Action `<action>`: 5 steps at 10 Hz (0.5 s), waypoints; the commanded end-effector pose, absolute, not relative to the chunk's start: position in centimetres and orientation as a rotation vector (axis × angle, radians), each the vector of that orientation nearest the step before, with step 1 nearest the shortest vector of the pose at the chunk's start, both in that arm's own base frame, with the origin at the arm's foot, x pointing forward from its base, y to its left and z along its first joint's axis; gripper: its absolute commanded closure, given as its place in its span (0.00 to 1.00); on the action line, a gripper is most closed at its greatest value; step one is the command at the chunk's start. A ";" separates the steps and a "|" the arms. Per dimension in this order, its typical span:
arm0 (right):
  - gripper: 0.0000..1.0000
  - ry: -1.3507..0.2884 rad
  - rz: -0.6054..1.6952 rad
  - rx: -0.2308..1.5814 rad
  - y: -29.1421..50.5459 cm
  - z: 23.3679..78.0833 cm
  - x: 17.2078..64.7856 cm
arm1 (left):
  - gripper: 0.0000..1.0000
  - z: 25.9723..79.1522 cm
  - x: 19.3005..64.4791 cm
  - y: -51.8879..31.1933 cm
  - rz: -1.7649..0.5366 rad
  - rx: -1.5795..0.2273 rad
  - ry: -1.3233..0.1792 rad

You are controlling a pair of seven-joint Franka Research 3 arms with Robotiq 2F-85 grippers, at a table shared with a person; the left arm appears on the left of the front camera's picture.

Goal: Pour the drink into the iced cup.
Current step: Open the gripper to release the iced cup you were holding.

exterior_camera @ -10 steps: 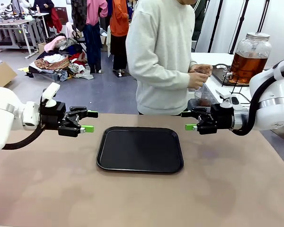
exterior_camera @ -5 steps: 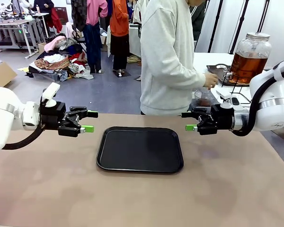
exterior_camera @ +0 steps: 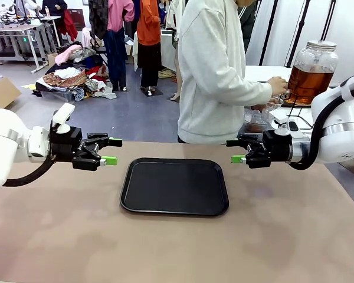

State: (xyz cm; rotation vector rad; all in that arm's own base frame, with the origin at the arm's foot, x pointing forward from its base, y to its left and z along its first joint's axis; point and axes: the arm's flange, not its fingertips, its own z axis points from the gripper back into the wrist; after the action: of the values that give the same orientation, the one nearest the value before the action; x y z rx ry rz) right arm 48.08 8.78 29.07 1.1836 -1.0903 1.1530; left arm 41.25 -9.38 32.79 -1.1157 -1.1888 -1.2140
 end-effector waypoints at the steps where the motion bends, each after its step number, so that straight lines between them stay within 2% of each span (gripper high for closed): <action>1: 0.00 -1.086 1.153 1.179 8.8 29.2 48.2 | 0.00 32.9 41.1 -9.4 -1.217 -1.111 -1.200; 5: 0.00 -1.086 1.153 1.179 8.8 29.2 48.2 | 0.00 32.9 41.1 -9.4 -1.217 -1.111 -1.200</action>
State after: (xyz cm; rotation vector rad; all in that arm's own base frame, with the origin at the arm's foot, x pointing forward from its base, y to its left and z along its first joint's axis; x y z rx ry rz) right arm 48.08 8.78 29.07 1.1836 -1.0903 1.1530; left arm 41.25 -9.38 32.79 -1.1157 -1.1888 -1.2140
